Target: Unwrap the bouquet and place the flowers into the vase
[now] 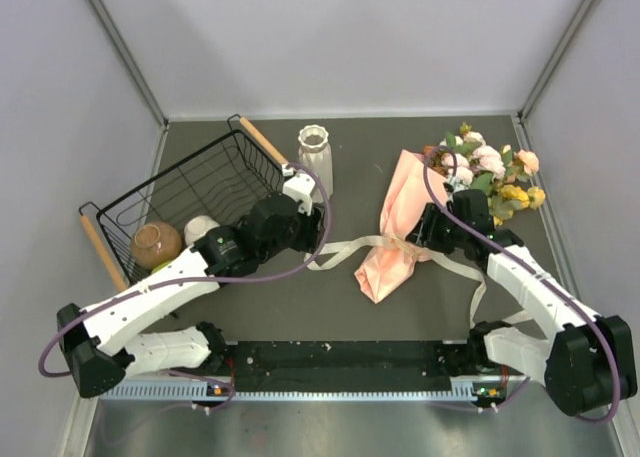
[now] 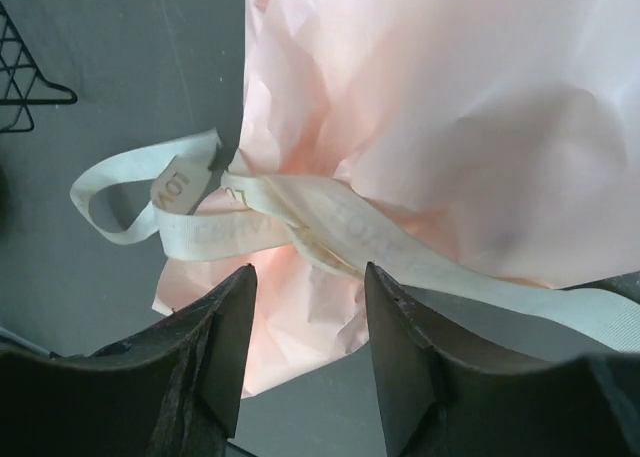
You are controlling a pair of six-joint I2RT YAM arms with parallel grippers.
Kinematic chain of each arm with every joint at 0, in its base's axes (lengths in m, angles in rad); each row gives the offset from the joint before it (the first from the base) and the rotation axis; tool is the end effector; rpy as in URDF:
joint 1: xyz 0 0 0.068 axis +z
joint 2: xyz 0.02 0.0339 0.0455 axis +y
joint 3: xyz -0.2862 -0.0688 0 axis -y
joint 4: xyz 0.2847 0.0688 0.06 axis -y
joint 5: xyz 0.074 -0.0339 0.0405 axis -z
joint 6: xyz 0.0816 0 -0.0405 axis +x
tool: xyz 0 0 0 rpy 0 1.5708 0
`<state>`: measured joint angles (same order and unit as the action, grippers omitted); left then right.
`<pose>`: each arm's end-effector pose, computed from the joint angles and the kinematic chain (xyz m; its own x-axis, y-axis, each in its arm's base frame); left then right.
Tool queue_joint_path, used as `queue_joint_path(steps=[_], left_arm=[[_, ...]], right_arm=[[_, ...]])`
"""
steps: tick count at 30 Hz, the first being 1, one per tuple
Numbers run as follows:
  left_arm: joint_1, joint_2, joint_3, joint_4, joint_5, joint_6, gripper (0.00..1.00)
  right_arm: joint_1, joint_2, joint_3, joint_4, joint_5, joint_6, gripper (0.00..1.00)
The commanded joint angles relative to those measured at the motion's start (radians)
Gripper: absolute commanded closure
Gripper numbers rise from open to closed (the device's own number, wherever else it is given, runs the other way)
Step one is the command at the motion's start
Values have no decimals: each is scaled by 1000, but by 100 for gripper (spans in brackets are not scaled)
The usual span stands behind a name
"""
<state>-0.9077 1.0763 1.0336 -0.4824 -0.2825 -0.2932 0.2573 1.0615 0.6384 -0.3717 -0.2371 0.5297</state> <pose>0.2044 -0.2248 0.3368 -0.4712 0.1524 -0.8687 0.4932 0.8621 -0.1163 0.2582 0.0878 0.1918 -0.8010 0.2971 -0.5197 -0.0020 0.8668 0.4986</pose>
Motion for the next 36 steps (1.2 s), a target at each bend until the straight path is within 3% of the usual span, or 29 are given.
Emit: queue_joint_path(steps=[1,3,9,18,27,30,31,34,36], left_arm=[[1,17,-15,75,112,-78,38],[1,48,-26,126,204,-78,35],[4,281,92,180,368,-80,49],[13,543,249,211,494,-90,46],[43,619,229,261,534,-138,49],[46,625,215,277,542,-141,47],[46,625,215,277,543,-141,46],[47,617,223,283,555,-118,39],[47,632,233,295,577,-83,34]], right_arm=[[65,44,56,56,62,-85,54],[109,70,73,56,113,-103,59],[204,156,119,51,228,-157,69],[226,204,130,47,306,-195,59],[257,216,109,54,282,-168,62],[261,195,98,59,291,-166,74],[261,184,98,54,303,-165,84],[263,135,96,34,315,-162,97],[263,106,83,31,318,-152,99]])
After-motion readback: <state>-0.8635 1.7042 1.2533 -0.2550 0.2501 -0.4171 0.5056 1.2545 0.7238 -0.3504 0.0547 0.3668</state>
